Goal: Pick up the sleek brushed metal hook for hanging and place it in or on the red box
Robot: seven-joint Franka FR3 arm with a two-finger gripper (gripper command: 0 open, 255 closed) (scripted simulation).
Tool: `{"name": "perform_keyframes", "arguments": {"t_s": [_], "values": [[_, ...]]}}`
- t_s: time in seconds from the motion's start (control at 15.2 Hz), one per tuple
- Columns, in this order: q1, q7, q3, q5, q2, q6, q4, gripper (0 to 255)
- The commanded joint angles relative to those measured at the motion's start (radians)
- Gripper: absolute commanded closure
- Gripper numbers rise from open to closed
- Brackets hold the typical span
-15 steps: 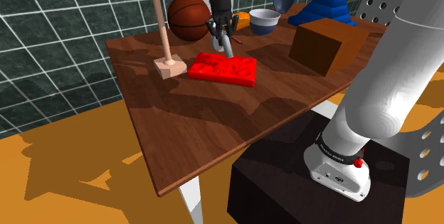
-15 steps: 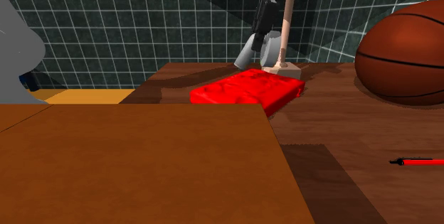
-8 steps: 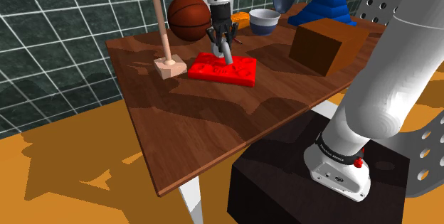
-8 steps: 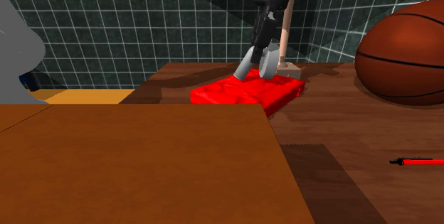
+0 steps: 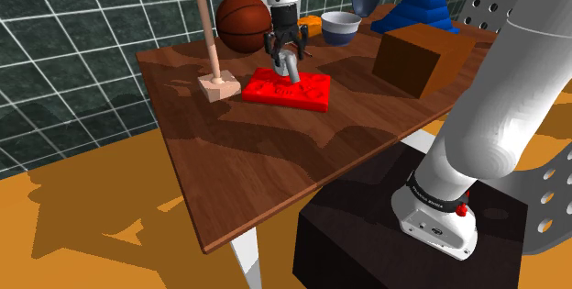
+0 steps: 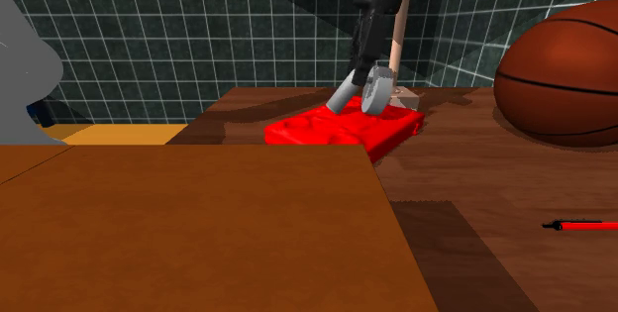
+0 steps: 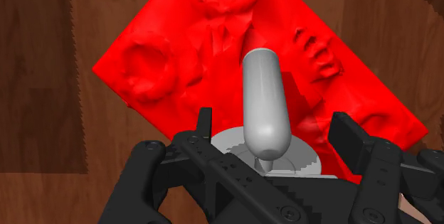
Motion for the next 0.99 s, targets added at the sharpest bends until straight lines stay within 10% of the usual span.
{"name": "perform_keyframes", "arguments": {"t_s": [0.0, 0.92], "values": [[0.0, 0.0, 0.0, 0.0, 0.0, 0.0, 0.0, 0], [-0.003, 0.0, -0.002, 0.001, 0.017, -0.129, 0.146, 0]]}}
